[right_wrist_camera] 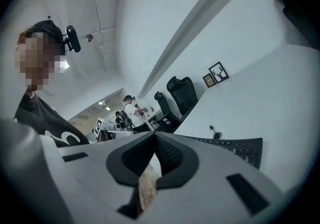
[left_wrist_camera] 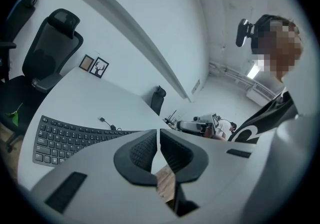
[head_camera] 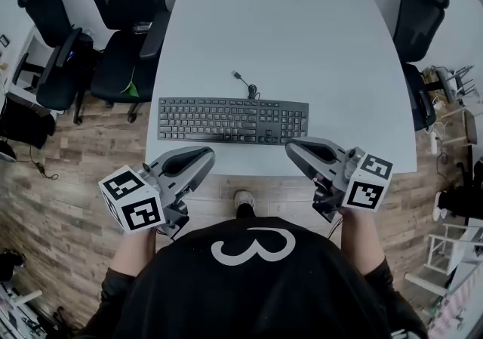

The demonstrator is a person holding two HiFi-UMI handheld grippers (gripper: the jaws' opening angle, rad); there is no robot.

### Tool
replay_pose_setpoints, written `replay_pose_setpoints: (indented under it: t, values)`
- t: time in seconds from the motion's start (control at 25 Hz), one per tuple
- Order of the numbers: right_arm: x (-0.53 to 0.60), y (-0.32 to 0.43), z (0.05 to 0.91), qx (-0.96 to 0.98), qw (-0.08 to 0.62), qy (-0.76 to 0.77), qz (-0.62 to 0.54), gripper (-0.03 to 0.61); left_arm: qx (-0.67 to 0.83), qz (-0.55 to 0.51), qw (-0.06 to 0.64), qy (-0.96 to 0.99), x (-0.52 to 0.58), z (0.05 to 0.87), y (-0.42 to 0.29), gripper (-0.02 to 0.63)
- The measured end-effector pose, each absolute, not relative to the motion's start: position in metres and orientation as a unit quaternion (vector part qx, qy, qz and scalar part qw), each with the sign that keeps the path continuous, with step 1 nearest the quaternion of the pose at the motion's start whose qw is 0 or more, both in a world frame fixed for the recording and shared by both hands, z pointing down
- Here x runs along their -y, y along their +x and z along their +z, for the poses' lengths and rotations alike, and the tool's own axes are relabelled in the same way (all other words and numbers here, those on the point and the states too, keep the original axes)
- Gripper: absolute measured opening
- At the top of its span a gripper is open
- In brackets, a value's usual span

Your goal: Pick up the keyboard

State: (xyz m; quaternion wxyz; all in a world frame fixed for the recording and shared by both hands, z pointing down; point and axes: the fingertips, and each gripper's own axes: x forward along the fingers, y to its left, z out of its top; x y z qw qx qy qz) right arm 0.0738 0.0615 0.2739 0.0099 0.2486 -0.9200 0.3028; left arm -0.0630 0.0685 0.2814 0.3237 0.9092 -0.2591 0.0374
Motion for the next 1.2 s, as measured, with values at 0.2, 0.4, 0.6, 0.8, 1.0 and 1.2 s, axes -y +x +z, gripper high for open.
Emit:
replay_pose_setpoints:
  t: [0.2,0.4,0.6,0.8,1.0,1.2]
  values:
    - [-0.042,0.087,0.293,0.914,0.018,0.245,0.322,0.011,0.275,0.048,0.339,0.898,-0.047,0.299,-0.062,0.017]
    - [-0.031,0.102,0.324,0.898,0.022,0.248,0.362,0.012,0.284,0.046,0.363,0.886,-0.030,0.318,-0.065,0.029]
    - [-0.022,0.119,0.347,0.885,0.033,0.262,0.383,0.014,0.305,0.050,0.380,0.872,-0.014,0.339,-0.075,0.107]
    - [-0.010,0.135,0.373,0.874,0.055,0.273,0.399,0.072,0.359,0.038,0.408,0.838,0.010,0.365,-0.109,0.175]
    - [-0.006,0.149,0.395,0.862,0.081,0.281,0.414,0.144,0.418,0.056,0.402,0.813,0.025,0.389,-0.152,0.196]
    - [0.004,0.166,0.414,0.844,0.096,0.309,0.426,0.192,0.449,0.094,0.405,0.791,0.031,0.422,-0.184,0.226]
